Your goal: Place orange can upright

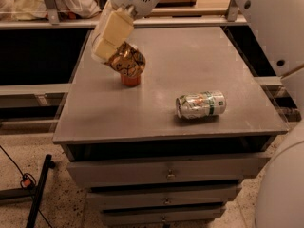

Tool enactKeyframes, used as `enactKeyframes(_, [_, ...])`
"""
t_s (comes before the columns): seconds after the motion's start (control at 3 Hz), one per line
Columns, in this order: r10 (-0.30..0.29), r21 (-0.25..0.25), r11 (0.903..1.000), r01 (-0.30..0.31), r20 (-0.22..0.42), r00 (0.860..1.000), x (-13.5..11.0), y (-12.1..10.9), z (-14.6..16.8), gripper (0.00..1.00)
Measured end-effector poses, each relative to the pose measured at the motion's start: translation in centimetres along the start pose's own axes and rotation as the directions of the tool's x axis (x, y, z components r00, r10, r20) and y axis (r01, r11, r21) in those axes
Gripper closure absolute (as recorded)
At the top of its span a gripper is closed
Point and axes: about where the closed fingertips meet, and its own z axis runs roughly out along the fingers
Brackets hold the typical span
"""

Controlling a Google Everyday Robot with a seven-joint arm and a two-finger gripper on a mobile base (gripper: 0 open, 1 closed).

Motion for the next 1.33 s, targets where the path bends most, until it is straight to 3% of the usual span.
enactKeyframes(0.33, [0.070, 0.044, 0.9963, -0.074, 0.087, 0.994, 1.9, -1.3, -1.2, 1.00])
enactKeyframes(0.67, [0.182, 0.115, 0.9709, -0.210, 0.217, 0.959, 6.5, -3.1, -4.3, 1.00])
enactKeyframes(1.0, [0.269, 0.178, 0.9235, -0.340, 0.333, 0.904, 11.8, -5.5, -7.7, 1.00])
enactKeyframes(1.33, [0.316, 0.194, 0.8802, -0.433, 0.442, 0.840, 14.9, -8.7, -9.1, 1.00])
